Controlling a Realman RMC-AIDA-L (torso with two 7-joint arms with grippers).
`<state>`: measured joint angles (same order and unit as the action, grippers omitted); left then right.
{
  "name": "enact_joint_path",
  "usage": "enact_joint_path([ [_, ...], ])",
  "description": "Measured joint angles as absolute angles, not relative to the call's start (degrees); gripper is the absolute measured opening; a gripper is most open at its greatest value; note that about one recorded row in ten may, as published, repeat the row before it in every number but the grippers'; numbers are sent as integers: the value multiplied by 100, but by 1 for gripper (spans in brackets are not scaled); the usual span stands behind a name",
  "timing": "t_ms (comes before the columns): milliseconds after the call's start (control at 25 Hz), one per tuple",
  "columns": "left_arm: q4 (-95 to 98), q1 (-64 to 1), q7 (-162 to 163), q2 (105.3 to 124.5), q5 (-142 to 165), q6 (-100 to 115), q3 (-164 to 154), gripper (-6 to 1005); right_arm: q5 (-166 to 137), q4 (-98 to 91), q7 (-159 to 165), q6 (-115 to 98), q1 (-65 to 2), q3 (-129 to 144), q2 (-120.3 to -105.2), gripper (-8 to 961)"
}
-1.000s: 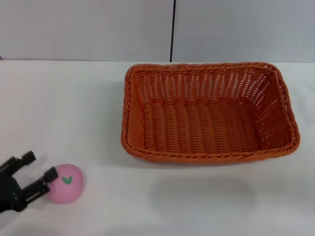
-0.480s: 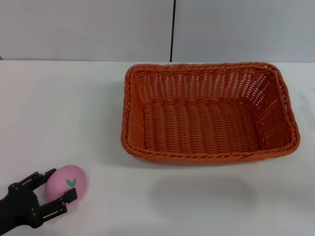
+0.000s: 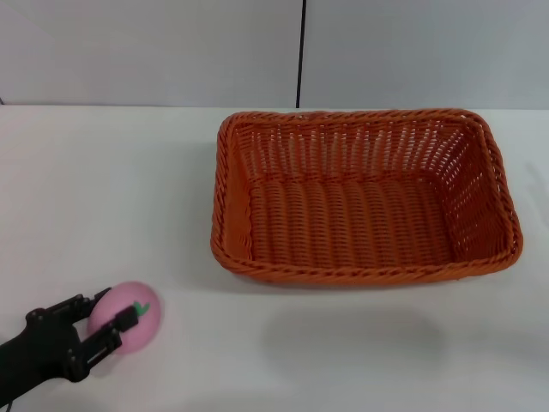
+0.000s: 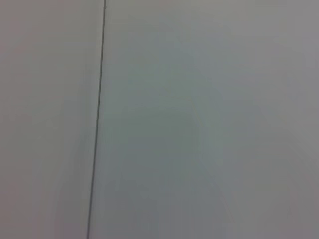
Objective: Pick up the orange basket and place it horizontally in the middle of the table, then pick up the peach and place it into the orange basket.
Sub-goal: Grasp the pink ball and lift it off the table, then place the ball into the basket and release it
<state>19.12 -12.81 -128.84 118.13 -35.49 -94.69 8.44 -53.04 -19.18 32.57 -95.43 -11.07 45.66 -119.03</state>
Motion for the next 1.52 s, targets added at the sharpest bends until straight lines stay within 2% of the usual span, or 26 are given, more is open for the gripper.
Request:
enact_joint_path([
  [120,1767,-1294,-13069,11813,-3552,-9427,1031,629,-5294,-1696,2889,-9632,-1104,4413,-11918,410],
  [240,1714,-1296,-13227,11812,-3562,-9462,1161,396,-5291,-1406,2811,-9725,-1144,4029,-11916,410],
  [720,1710,-1372,-13210,11733,-4630,-10887,1658,277,-5290,-812,2801,-10052,-1110,2969,-11910,410],
  [1120,1047,-2218,-13230,11831,-4784,-10970,1573,232,-5289,-111,2841,-10164,-1041,1482,-11909,412],
  [1440,7,-2934,-13329,11857,-4301,-9670,1451,147,-5289,52,2857,-10335,-931,1415,-11913,413],
  [1520,-205,-3038,-13409,11859,-4108,-9375,1450,169,-5289,70,2857,-10369,-928,1414,-11914,414],
])
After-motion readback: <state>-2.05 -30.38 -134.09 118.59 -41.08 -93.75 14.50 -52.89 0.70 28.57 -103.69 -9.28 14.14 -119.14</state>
